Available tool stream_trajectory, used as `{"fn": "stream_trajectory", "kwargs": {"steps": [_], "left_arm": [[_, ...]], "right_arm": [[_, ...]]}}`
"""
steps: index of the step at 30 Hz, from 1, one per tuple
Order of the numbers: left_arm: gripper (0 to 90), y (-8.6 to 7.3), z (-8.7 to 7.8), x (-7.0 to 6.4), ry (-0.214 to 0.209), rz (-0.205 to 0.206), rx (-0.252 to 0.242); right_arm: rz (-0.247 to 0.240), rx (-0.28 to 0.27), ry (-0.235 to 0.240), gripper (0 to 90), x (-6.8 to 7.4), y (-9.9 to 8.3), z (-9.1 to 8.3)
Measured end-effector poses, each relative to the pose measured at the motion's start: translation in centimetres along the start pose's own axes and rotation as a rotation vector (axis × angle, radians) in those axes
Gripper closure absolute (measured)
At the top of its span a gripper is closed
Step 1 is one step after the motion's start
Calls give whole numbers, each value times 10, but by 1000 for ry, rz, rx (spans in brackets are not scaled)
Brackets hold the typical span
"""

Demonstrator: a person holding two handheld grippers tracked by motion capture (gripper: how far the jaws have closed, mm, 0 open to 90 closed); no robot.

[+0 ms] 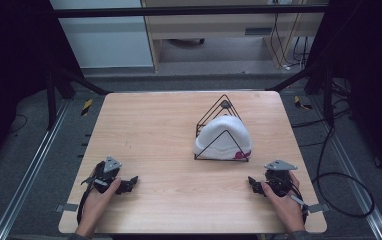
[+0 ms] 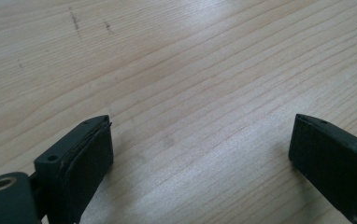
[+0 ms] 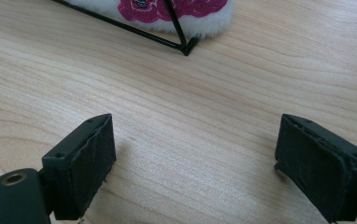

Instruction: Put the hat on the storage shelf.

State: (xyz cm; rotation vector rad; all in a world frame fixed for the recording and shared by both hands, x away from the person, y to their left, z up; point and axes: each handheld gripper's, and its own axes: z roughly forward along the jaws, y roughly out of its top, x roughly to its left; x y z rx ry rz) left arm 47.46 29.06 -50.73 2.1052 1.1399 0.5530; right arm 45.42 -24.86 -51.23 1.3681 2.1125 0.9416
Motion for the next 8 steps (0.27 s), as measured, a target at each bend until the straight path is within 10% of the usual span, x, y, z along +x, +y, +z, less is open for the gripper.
{"fn": "stream_trajectory", "kwargs": {"steps": [8], "left_arm": [[22,-2,0,5,-24,-5,13]], "right_arm": [[9,0,-10,125,2,0,0]]}}
